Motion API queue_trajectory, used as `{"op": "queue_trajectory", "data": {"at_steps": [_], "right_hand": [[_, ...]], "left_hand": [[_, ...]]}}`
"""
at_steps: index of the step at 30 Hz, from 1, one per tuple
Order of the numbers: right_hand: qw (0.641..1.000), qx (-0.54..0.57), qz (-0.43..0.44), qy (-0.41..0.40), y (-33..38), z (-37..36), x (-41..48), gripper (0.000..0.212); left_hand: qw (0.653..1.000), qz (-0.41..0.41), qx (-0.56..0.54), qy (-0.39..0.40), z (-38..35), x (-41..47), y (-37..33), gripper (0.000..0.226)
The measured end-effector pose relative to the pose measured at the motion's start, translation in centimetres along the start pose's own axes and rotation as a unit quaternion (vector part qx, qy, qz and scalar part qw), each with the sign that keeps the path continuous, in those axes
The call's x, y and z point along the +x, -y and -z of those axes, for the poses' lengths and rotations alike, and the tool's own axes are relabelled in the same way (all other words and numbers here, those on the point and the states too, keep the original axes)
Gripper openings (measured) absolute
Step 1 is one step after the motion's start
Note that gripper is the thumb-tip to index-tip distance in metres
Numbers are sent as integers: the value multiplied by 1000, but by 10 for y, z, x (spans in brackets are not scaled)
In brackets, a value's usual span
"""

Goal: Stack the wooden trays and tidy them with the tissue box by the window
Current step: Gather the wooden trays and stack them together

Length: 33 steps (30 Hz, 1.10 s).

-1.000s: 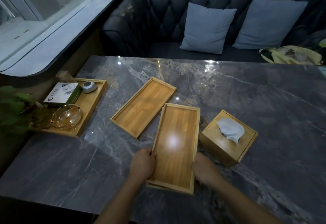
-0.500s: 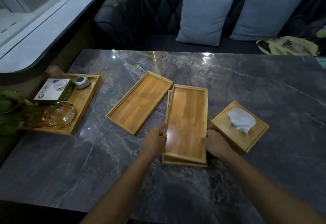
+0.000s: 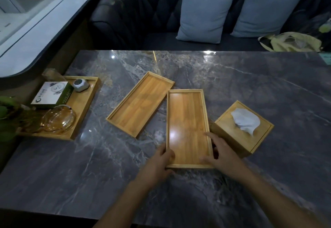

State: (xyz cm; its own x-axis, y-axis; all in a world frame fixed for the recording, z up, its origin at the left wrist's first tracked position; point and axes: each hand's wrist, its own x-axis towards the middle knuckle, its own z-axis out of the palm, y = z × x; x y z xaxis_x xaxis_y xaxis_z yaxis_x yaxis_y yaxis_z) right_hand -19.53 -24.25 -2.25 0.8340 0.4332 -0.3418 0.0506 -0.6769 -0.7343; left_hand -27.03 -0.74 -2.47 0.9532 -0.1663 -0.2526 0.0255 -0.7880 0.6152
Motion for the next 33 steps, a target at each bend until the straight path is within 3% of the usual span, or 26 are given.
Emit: {"op": "queue_trajectory", "data": {"at_steps": [3, 7, 10, 18, 24, 33], "right_hand": [[985, -151, 75, 37, -13, -5, -17, 65], [930, -299, 201, -70, -21, -12, -20, 45], [923, -303, 222, -83, -17, -16, -20, 31], [932, -264, 225, -99, -16, -17, -18, 23], [955, -222, 184, -74, -25, -16, -13, 32], [957, -212, 193, -47, -32, -14, -10, 25]], "left_hand": [[997, -46, 32, -46, -5, -3, 4, 19], [996, -62, 29, -59, -7, -4, 7, 16], [997, -48, 23, -64, -6, -4, 7, 16], [994, -32, 27, -104, -9, 0, 4, 13], [995, -7, -6, -104, -9, 3, 7, 16], [988, 13, -2, -154, -18, -5, -2, 11]]}}
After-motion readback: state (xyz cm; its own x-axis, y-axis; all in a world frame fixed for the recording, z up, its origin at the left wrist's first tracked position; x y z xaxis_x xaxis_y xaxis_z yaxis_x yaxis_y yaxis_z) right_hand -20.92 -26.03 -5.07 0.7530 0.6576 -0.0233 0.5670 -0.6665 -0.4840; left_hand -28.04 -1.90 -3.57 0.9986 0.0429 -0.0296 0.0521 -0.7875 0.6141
